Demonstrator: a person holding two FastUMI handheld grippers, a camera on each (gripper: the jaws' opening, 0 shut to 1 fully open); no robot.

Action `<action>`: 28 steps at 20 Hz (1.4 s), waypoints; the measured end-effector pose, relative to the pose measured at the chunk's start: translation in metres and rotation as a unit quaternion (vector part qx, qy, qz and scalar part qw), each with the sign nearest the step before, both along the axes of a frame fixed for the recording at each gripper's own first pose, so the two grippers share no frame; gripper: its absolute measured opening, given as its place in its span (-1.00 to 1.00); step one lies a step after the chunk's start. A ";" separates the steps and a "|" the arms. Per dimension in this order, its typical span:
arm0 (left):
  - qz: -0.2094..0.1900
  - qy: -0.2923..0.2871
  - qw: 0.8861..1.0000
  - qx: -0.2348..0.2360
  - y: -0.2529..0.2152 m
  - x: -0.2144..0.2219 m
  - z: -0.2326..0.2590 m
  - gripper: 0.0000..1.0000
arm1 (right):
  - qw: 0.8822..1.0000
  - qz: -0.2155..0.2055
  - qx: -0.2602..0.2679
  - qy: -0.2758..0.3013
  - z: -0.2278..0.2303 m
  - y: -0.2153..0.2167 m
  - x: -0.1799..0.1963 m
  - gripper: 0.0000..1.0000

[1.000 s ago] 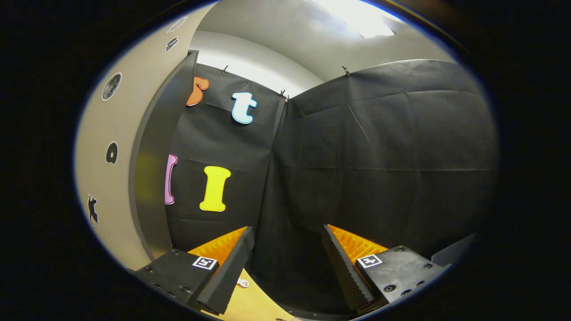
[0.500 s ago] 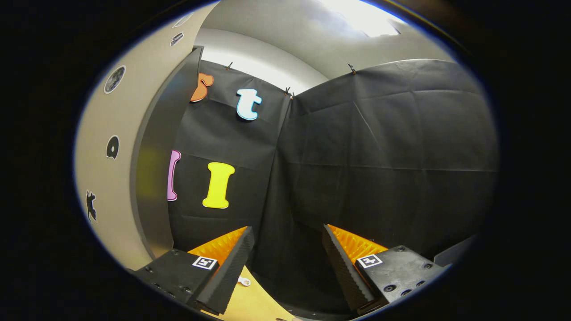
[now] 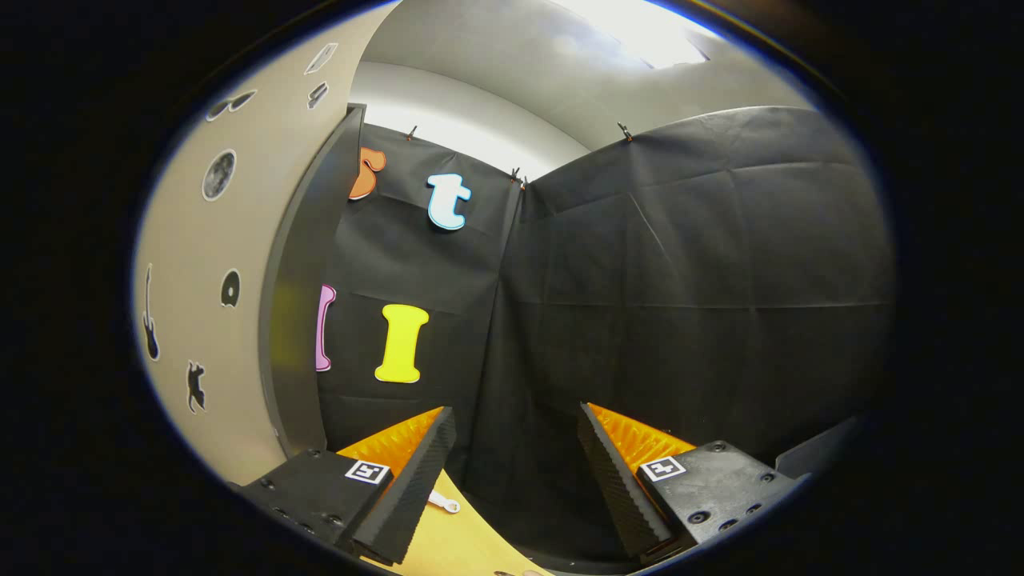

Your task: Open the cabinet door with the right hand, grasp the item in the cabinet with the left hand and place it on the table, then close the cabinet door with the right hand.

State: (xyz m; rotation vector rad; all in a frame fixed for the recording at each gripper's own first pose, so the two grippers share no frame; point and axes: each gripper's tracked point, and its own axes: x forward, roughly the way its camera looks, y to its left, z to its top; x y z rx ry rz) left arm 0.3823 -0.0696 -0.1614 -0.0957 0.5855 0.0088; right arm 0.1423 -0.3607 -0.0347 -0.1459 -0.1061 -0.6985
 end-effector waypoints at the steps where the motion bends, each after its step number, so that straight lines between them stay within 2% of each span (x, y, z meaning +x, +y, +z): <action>1: -0.002 -0.007 1.000 -0.004 -0.001 -0.012 0.006 -0.55 | 1.000 0.005 0.001 -0.002 0.002 0.007 -0.004 0.90; 7: -0.008 -0.029 0.999 -0.032 0.000 -0.105 0.027 -0.55 | 0.999 0.023 0.017 -0.019 0.009 0.050 -0.045 0.90; 8: -0.007 -0.029 0.999 -0.035 0.001 -0.123 0.026 -0.55 | 0.999 0.024 0.021 -0.019 0.010 0.059 -0.054 0.95; 12: -0.010 -0.018 0.999 -0.031 0.004 -0.188 0.010 -0.51 | 0.999 0.036 0.028 -0.019 0.010 0.099 -0.091 0.94; 13: -0.016 -0.013 0.999 -0.030 0.001 -0.204 0.001 -0.55 | 0.999 0.038 0.030 -0.019 0.011 0.107 -0.100 0.94; 17: -0.025 0.025 0.999 -0.026 -0.016 -0.255 -0.051 -0.55 | 0.998 0.041 0.036 -0.030 0.018 0.127 -0.122 0.94; 21: -0.025 0.053 0.998 -0.014 -0.035 -0.287 -0.119 -0.54 | 0.996 0.053 0.050 -0.048 0.025 0.125 -0.121 0.99; 23: -0.012 0.067 0.998 -0.011 -0.042 -0.299 -0.153 -0.55 | 0.995 0.064 0.055 -0.049 0.024 0.124 -0.122 0.95; 27: 0.021 0.105 0.994 -0.035 -0.064 -0.319 -0.220 -0.54 | 0.992 0.103 0.064 -0.024 0.005 0.115 -0.113 0.90; 28: 0.025 0.112 0.993 -0.032 -0.066 -0.324 -0.238 -0.55 | 0.992 0.108 0.063 -0.020 0.004 0.110 -0.110 0.95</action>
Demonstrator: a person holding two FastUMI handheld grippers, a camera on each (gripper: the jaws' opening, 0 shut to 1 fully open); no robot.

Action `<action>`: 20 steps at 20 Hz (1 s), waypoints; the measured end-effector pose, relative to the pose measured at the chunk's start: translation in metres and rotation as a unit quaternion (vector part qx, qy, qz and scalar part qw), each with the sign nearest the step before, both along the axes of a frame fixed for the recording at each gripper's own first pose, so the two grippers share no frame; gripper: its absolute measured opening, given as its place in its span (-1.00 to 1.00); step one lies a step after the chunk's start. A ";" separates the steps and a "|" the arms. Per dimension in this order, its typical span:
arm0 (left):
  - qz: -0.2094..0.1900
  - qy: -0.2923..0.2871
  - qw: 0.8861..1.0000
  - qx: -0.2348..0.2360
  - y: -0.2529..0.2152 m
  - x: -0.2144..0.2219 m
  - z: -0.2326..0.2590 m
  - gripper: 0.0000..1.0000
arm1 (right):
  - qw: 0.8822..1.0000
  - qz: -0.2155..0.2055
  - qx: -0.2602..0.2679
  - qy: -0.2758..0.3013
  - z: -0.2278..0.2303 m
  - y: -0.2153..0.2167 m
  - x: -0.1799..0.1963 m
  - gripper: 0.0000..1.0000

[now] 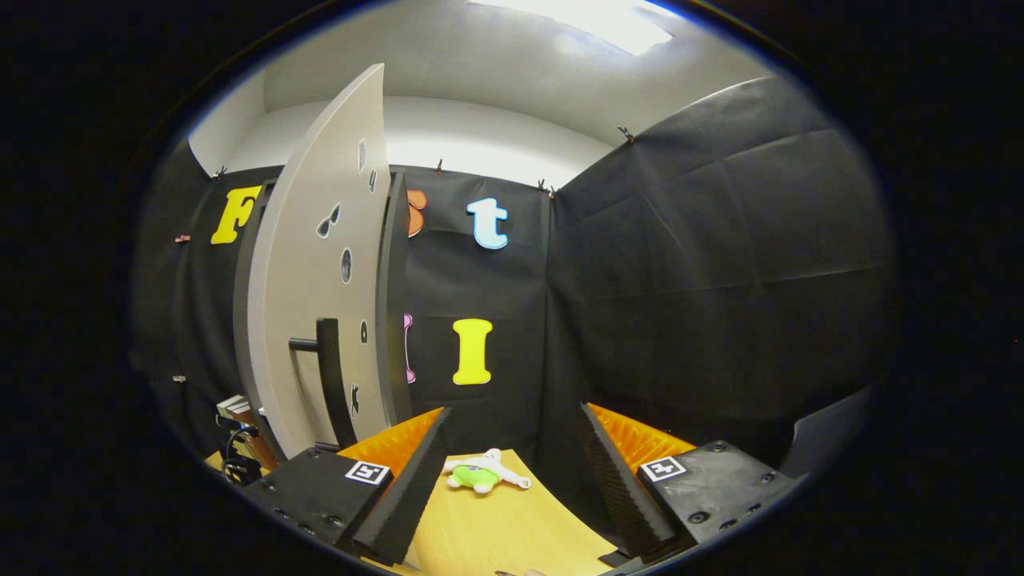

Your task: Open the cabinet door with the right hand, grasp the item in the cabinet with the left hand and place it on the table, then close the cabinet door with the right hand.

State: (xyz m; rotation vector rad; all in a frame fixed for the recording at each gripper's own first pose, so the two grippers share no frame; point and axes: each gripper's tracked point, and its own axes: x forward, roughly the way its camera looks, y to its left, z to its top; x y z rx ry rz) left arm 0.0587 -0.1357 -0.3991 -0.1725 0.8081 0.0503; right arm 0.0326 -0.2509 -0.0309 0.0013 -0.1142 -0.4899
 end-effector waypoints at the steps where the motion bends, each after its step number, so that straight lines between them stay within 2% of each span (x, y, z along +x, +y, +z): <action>1: 0.000 0.002 1.000 0.007 -0.001 -0.002 -0.015 -0.58 | 1.000 0.007 -0.003 0.001 -0.001 -0.004 0.004 0.95; 3: 0.004 0.005 1.000 0.019 0.001 -0.006 -0.039 -0.55 | 1.000 0.021 -0.009 0.004 0.000 -0.014 0.031 0.95; 5: 0.015 0.005 1.000 0.014 0.001 -0.010 -0.055 -0.54 | 0.999 0.032 -0.012 0.015 -0.009 -0.017 0.042 0.95; 6: 0.020 0.006 1.000 0.004 -0.001 -0.012 -0.063 -0.54 | 0.999 0.038 -0.013 0.019 -0.012 -0.017 0.044 0.90; 8: 0.024 0.016 1.000 -0.010 -0.002 -0.016 -0.080 -0.54 | 0.999 0.047 -0.016 0.024 -0.018 -0.018 0.047 1.00; 12: 0.035 0.033 0.999 0.000 0.003 -0.023 -0.103 -0.47 | 0.998 0.052 -0.015 0.042 -0.033 -0.022 0.049 0.95; 17: 0.028 0.032 0.999 0.010 0.005 -0.023 -0.112 -0.51 | 0.997 0.055 -0.008 0.058 -0.045 -0.025 0.052 0.95; 19: 0.031 0.035 0.999 0.008 0.004 -0.023 -0.117 -0.44 | 0.997 0.056 -0.007 0.058 -0.043 -0.025 0.052 0.95; 20: 0.033 0.038 0.999 0.006 0.004 -0.025 -0.114 -0.33 | 0.997 0.055 -0.007 0.057 -0.042 -0.024 0.050 0.95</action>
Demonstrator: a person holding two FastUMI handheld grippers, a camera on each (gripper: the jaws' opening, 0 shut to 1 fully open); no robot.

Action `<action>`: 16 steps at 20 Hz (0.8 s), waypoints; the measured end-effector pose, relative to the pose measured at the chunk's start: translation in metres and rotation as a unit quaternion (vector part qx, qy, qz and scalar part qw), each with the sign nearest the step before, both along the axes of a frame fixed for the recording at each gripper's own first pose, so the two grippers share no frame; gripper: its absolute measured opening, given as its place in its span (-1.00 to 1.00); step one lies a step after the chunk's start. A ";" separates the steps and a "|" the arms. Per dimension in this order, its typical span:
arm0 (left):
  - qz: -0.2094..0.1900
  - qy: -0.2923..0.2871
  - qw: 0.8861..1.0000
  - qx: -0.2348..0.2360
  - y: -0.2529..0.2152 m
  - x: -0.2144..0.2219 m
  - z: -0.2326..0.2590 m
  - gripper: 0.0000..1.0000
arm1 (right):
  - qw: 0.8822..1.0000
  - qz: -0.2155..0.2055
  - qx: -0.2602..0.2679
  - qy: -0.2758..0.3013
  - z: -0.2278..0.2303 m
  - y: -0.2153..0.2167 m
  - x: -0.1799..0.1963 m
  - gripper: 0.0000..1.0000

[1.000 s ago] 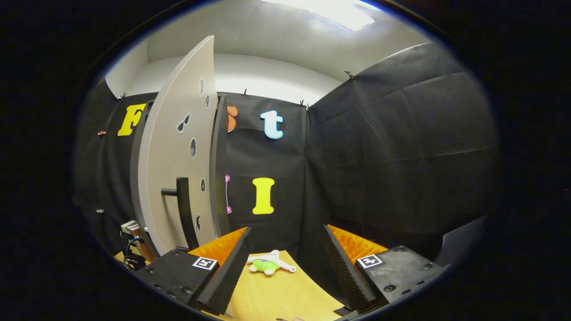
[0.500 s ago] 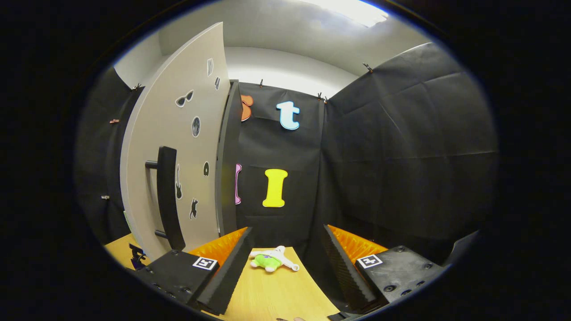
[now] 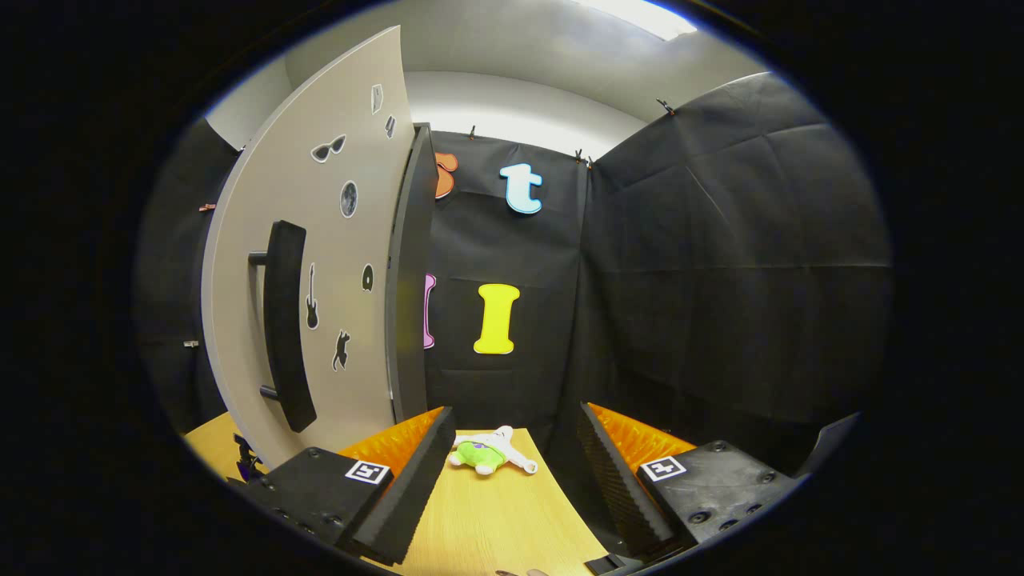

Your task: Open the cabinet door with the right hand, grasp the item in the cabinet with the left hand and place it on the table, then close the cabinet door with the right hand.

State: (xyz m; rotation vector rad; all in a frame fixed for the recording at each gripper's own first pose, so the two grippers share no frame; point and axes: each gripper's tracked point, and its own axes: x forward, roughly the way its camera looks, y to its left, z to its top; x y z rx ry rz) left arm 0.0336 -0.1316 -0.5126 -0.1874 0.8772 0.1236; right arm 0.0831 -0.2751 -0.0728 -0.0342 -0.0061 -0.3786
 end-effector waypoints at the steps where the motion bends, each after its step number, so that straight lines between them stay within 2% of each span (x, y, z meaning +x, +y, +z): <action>1: 0.001 0.001 1.000 -0.001 0.000 -0.001 0.002 -0.38 | 1.000 -0.001 0.000 -0.002 0.002 0.000 -0.001 0.95; 2: 0.003 0.000 1.000 0.001 0.002 -0.001 0.004 -0.44 | 1.000 -0.001 0.000 -0.004 0.003 0.000 -0.002 0.95; 3: 0.003 -0.003 1.000 0.005 0.003 -0.001 0.006 -0.30 | 1.000 -0.002 0.001 -0.006 0.004 0.000 -0.004 0.95; 5: 0.002 -0.010 1.000 0.015 0.008 0.000 0.013 0.21 | 1.000 -0.002 0.003 -0.008 0.006 0.001 -0.006 0.95; 6: 0.001 -0.015 1.000 0.014 0.009 -0.001 0.017 0.32 | 1.000 -0.003 0.004 -0.009 0.007 0.001 -0.007 0.95; 7: 0.001 -0.018 1.000 0.012 0.009 -0.001 0.020 0.61 | 1.000 -0.002 0.005 -0.009 0.007 0.001 -0.008 0.95; 11: 0.002 -0.038 0.999 0.008 0.015 -0.005 0.053 0.90 | 1.000 0.020 0.017 -0.015 0.014 0.014 -0.010 0.95; 13: 0.003 -0.063 0.998 0.004 0.018 -0.004 0.084 0.91 | 0.999 0.040 0.022 -0.019 0.018 0.026 -0.010 0.95; 16: -0.007 -0.134 0.991 0.006 0.026 0.002 0.156 0.91 | 0.996 0.068 0.036 -0.033 0.028 0.042 -0.015 0.95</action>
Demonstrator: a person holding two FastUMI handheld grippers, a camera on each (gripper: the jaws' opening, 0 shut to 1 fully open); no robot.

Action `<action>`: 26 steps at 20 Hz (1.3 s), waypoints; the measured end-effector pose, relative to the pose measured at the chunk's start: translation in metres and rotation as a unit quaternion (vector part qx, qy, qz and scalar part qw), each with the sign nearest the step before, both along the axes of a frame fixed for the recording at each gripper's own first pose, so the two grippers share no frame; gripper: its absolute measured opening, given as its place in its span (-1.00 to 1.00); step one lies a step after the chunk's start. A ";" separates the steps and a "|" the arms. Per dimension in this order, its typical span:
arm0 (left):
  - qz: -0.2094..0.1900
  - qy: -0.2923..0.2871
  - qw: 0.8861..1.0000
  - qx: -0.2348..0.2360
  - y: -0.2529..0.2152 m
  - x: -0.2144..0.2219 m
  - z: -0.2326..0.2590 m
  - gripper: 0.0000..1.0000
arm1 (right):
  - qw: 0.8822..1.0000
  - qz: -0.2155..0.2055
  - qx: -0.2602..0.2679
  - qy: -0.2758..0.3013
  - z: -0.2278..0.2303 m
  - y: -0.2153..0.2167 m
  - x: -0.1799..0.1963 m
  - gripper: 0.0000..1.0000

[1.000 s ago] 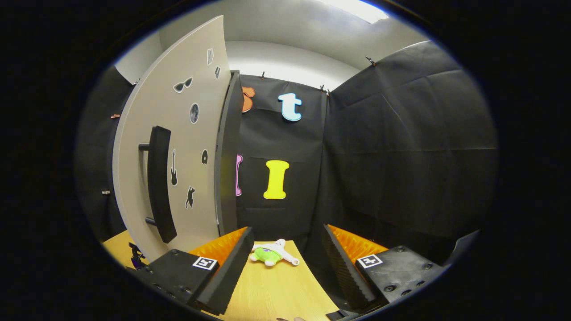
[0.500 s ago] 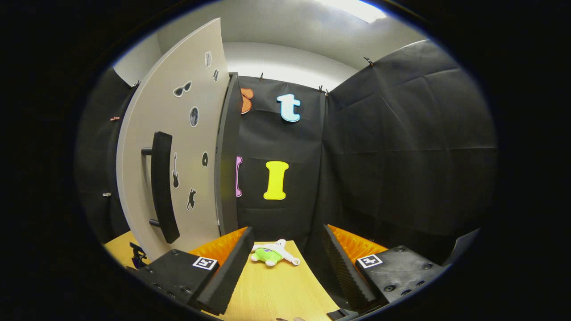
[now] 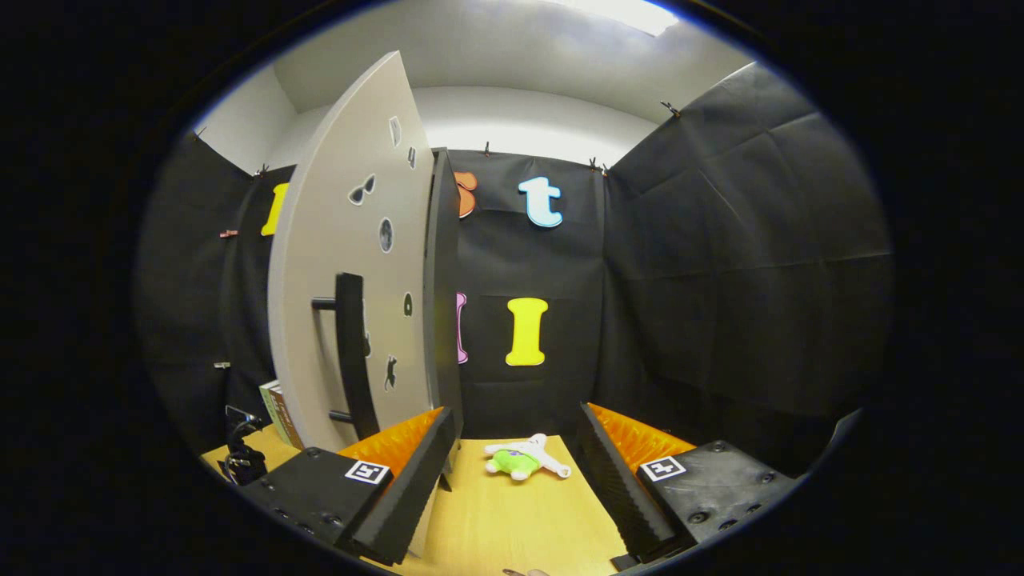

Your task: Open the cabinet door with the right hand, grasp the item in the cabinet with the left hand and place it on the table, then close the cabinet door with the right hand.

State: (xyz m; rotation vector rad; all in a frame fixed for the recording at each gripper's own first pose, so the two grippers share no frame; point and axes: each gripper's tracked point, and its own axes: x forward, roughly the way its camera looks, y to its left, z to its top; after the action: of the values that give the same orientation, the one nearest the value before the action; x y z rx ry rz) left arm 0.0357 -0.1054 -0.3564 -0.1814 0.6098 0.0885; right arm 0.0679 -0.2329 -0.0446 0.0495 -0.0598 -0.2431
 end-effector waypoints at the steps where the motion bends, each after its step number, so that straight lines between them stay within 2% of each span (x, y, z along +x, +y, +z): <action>1: -0.003 -0.028 1.000 0.007 0.005 0.003 0.028 0.91 | 1.000 0.014 0.009 -0.006 0.003 0.008 0.000 0.95; 3: -0.013 -0.079 0.996 0.027 0.012 0.005 0.087 0.91 | 0.999 0.034 0.020 -0.010 0.001 0.027 -0.006 0.90; 6: -0.039 -0.143 0.987 0.060 0.015 -0.001 0.162 0.90 | 0.998 0.058 0.010 -0.013 0.004 0.043 -0.007 0.95; 7: -0.045 -0.160 0.984 0.064 0.015 -0.003 0.179 0.89 | 0.998 0.068 0.007 -0.013 0.005 0.050 -0.004 1.00; 11: -0.051 -0.215 0.972 0.083 0.019 -0.019 0.246 0.89 | 0.996 0.091 -0.006 -0.009 0.004 0.064 0.010 0.97; 13: -0.051 -0.233 0.968 0.076 0.021 -0.028 0.267 0.84 | 0.995 0.100 -0.010 -0.014 0.007 0.072 0.015 0.97; 16: -0.045 -0.246 0.966 0.069 0.034 -0.042 0.287 0.89 | 0.994 0.110 -0.013 -0.014 0.006 0.081 0.020 0.97; 18: -0.034 -0.249 0.965 0.077 0.048 -0.050 0.292 0.84 | 0.994 0.108 -0.019 -0.012 0.005 0.084 0.022 0.96; 24: -0.029 -0.239 0.968 0.066 0.072 -0.052 0.284 0.89 | 0.995 0.097 -0.013 -0.009 0.004 0.093 0.025 0.91; 25: -0.032 -0.239 0.968 0.064 0.074 -0.051 0.282 0.84 | 0.995 0.096 -0.015 -0.010 0.005 0.096 0.025 0.91; 26: -0.033 -0.237 0.969 0.062 0.077 -0.051 0.282 0.89 | 0.995 0.096 -0.014 -0.010 0.004 0.102 0.027 0.91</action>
State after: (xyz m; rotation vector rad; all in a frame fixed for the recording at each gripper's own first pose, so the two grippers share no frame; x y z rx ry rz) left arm -0.0153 -0.0285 -0.0746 -0.0557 0.1306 0.0160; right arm 0.0950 -0.1309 -0.0403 0.0289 -0.0780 -0.0488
